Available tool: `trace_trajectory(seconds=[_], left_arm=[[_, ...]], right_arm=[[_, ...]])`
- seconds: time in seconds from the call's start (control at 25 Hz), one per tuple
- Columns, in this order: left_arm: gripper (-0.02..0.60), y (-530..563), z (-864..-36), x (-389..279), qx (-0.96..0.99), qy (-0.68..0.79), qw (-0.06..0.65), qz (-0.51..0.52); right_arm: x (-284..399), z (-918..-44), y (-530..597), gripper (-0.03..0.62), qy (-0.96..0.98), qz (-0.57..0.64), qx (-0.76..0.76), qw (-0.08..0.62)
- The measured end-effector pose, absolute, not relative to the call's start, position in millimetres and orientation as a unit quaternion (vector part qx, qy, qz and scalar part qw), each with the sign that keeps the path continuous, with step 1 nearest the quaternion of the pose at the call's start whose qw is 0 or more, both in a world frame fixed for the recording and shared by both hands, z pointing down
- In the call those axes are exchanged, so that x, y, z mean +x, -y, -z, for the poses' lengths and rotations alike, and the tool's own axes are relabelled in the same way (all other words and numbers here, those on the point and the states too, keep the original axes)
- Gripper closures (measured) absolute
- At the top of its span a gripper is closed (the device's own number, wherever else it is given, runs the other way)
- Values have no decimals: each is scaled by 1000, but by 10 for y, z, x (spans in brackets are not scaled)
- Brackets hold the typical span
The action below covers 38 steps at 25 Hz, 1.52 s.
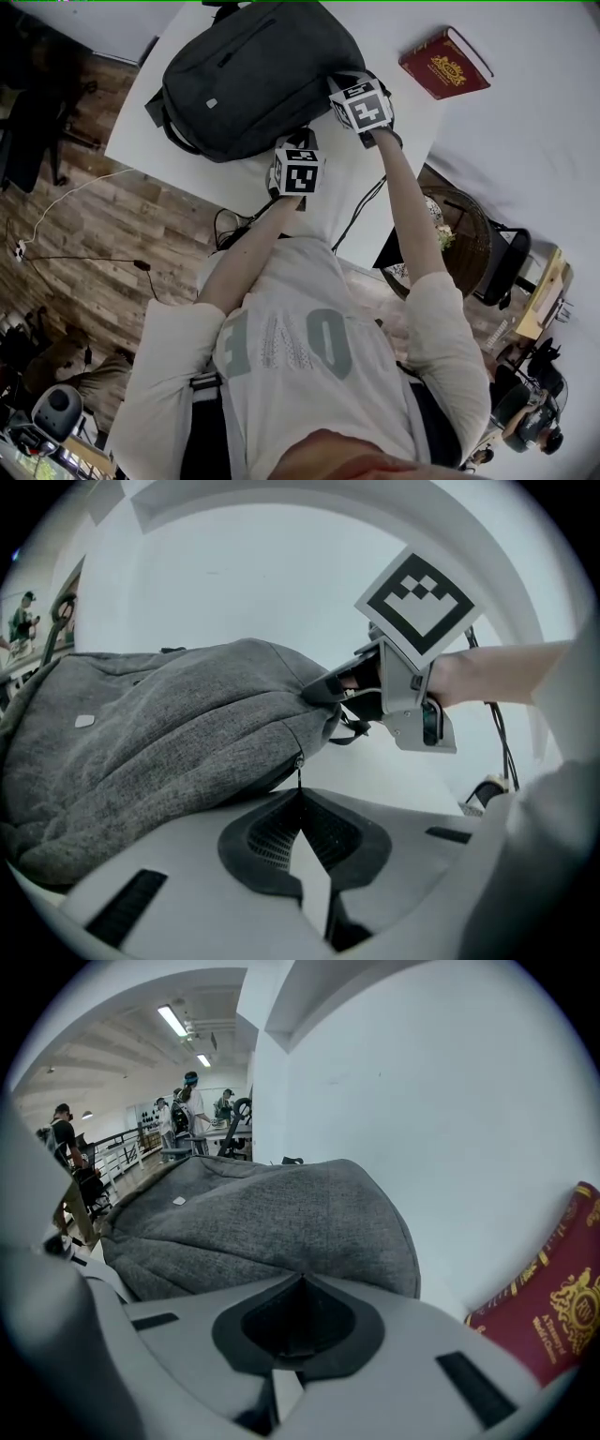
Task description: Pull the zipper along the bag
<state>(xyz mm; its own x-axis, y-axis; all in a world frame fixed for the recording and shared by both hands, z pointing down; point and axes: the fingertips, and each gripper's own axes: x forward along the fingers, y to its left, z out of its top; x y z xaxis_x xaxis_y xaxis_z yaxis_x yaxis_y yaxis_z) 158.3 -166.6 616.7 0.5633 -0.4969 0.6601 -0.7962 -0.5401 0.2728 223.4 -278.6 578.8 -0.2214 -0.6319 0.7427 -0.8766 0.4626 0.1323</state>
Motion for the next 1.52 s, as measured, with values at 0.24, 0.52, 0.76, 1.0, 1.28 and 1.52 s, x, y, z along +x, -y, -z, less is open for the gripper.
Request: trace_trajectory(seconds=[0.24, 0.52, 0.76, 1.0, 1.28, 1.52], left_arm=[[558, 1586, -6153, 1383, 858, 358, 212, -299], [558, 1555, -6186, 998, 847, 374, 177, -333], [558, 1458, -6238, 425, 826, 404, 157, -361], [557, 1418, -6208, -123, 803, 447, 142, -368], [557, 1463, -6141, -568, 777, 493, 134, -369], [555, 1531, -6058, -854, 760, 521, 124, -369]], right_arm=[[2232, -5816, 2760, 568, 765, -157, 481, 398], [2146, -5812, 2743, 568, 740, -134, 482, 450], [2191, -5848, 2768, 568, 738, -136, 486, 448], [2132, -5824, 2748, 568, 738, -135, 490, 444], [2067, -5798, 2733, 568, 733, -109, 480, 469], [2086, -5800, 2729, 568, 734, -109, 484, 464]])
